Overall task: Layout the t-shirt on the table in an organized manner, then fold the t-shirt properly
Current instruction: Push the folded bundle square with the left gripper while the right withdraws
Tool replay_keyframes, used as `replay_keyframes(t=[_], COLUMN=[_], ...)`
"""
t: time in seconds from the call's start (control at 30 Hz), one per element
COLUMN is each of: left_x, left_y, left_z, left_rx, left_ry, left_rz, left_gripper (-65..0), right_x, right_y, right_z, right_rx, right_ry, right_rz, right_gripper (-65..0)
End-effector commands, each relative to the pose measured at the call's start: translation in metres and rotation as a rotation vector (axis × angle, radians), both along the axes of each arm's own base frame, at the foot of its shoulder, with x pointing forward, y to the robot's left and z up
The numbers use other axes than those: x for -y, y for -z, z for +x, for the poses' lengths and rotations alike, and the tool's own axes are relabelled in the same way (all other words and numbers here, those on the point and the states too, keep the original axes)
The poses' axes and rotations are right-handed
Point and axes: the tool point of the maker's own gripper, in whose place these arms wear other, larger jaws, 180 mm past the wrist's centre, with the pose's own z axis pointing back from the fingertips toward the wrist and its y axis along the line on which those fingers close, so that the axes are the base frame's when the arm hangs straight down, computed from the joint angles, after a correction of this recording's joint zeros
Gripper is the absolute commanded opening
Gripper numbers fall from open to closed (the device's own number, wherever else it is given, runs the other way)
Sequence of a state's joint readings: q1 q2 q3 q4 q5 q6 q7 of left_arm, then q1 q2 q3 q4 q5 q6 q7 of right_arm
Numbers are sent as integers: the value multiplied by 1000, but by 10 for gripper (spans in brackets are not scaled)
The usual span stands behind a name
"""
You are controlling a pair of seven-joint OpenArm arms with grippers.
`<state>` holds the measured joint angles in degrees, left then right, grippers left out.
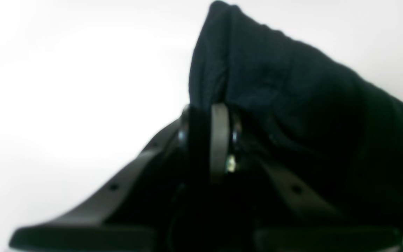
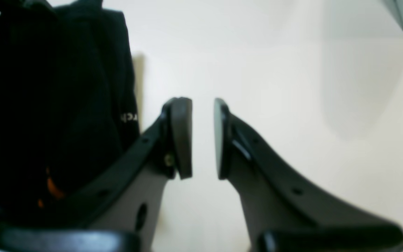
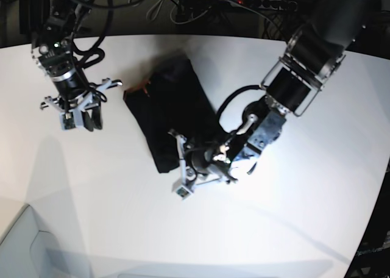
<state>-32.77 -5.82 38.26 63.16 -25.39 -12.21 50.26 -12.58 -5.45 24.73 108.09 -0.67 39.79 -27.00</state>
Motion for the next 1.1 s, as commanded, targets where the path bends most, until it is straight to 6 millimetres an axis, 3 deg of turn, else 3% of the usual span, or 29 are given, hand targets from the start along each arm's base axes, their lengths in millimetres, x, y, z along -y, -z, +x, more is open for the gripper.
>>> replay_keyframes(t=[0.0,0.17,0.4,0.57,0.87,1.07], left_x=[8,23,32,41,75,78], left_y=[-18,-5,6,2,-11,-13], left_z=[16,20,20,20,17,18], left_rx=[67,124,228,267,359,372], left_ry=[19,97,193,223,289,294], left_rz=[6,129,206,222,257,256], left_gripper=[-650,-650,-650,-650,-650,-649], right_x=[1,17,19,14,13,11], right_y=[-12,-5,6,8,10,15], right_z=[3,-9,-22,-24,-27,-34], right_rx=[48,19,-21,-25,-34,-53], right_ry=[1,47,52,59,60,62], right_rz=[9,-3,-4,16,18,24], right_gripper=[-556,-556,-556,-556,-557,-557])
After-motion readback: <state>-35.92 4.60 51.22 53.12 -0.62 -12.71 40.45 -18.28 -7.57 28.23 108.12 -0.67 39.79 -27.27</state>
